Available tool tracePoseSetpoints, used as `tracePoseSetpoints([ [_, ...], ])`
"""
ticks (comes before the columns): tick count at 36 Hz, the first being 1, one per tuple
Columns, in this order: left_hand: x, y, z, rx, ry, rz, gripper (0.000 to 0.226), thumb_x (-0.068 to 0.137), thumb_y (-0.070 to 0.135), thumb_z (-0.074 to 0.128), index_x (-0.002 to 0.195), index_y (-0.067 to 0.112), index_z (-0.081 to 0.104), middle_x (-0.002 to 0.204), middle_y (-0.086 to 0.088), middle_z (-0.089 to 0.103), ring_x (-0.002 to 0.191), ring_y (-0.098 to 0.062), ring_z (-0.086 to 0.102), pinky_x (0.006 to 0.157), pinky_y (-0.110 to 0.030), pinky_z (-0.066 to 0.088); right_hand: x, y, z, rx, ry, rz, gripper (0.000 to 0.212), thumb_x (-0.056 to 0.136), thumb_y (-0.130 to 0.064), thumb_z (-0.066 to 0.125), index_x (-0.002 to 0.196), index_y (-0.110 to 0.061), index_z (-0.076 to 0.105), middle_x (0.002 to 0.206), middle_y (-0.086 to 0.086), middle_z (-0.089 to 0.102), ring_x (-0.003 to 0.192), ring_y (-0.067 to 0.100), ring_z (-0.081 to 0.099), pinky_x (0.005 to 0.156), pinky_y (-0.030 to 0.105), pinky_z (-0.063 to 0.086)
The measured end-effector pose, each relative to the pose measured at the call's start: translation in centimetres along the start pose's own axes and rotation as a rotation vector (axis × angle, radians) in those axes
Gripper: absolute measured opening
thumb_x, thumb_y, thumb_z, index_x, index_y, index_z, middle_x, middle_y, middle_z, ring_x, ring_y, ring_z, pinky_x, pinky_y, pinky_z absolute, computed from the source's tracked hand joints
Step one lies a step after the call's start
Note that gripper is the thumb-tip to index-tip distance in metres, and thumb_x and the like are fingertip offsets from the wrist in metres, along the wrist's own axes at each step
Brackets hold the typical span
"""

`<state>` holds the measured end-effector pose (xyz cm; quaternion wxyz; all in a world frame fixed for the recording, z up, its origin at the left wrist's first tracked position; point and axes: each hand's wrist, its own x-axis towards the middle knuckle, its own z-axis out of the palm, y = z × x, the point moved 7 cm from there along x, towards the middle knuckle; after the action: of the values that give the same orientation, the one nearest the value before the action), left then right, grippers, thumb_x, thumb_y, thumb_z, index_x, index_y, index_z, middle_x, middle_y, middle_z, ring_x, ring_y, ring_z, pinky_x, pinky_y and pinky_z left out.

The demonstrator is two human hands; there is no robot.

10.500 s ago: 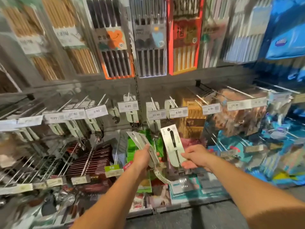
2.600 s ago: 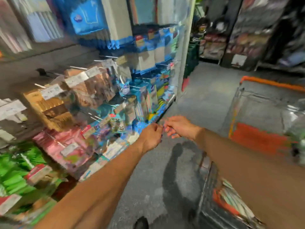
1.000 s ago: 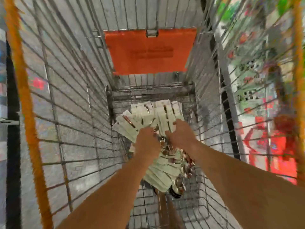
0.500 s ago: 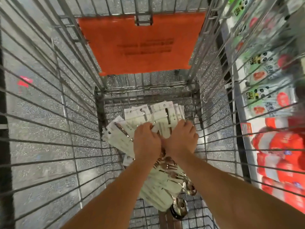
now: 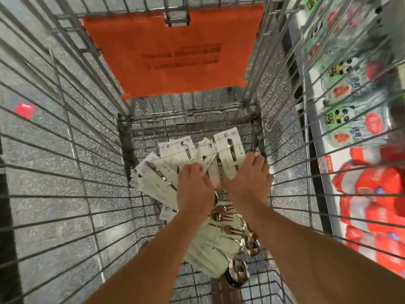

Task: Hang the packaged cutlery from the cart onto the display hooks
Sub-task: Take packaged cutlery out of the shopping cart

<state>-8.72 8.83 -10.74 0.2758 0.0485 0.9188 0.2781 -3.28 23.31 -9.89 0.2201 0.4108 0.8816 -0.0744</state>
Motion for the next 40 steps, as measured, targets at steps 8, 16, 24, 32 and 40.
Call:
tracePoseSetpoints([
  [8, -0.2, -0.2, 0.1, 0.035, -0.016, 0.008, 0.029, 0.099, 0.018, 0.046, 0.128, 0.012, 0.052, 0.126, -0.003, 0.047, 0.113, -0.014, 0.043, 0.095, -0.023, 0.037, -0.3, 0.2, -0.2, -0.106, 0.031, -0.110, 0.090, 0.077, -0.057, 0.073, 0.140, -0.013, 0.025, 0.139, 0.013, 0.042, 0.124, 0.031, 0.044, 0.101, 0.045, 0.042],
  [16, -0.4, -0.6, 0.2, 0.052, -0.004, 0.007, 0.025, 0.100, 0.020, 0.046, 0.123, 0.013, 0.053, 0.122, 0.000, 0.047, 0.107, -0.011, 0.041, 0.092, -0.022, 0.036, -1.3, 0.0, -0.7, 0.027, -0.003, -0.156, 0.053, 0.088, -0.045, 0.065, 0.129, -0.020, 0.043, 0.133, 0.003, 0.048, 0.125, 0.024, 0.045, 0.107, 0.043, 0.038],
  [24, -1.0, -0.7, 0.1, 0.055, 0.009, 0.014, 0.019, 0.100, 0.021, 0.047, 0.115, 0.013, 0.055, 0.115, -0.001, 0.049, 0.101, -0.012, 0.043, 0.084, -0.022, 0.035, -2.4, 0.1, 0.3, 0.283, -0.120, -0.100, 0.037, 0.099, -0.032, 0.053, 0.130, -0.015, 0.039, 0.113, 0.004, 0.055, 0.085, 0.014, 0.049, 0.070, 0.030, 0.048],
  [32, -1.6, -0.5, -0.6, -0.008, -0.050, -0.036, 0.019, 0.099, 0.019, 0.050, 0.116, 0.011, 0.055, 0.111, -0.001, 0.048, 0.098, -0.016, 0.050, 0.090, -0.030, 0.048, -1.8, 0.6, -1.2, 0.345, -0.050, -0.062, 0.024, 0.100, -0.029, 0.049, 0.120, -0.015, 0.049, 0.105, 0.000, 0.055, 0.088, 0.017, 0.051, 0.077, 0.033, 0.048],
  [40, -2.6, -0.3, -2.4, -0.182, -0.148, -0.158, 0.020, 0.100, 0.018, 0.051, 0.116, 0.008, 0.057, 0.112, -0.008, 0.060, 0.092, -0.017, 0.061, 0.085, -0.032, 0.056, -2.1, 1.3, -3.4, 0.562, -0.032, 0.058, 0.029, 0.096, -0.037, 0.052, 0.111, -0.013, 0.056, 0.090, 0.001, 0.067, 0.073, 0.014, 0.066, 0.057, 0.031, 0.058],
])
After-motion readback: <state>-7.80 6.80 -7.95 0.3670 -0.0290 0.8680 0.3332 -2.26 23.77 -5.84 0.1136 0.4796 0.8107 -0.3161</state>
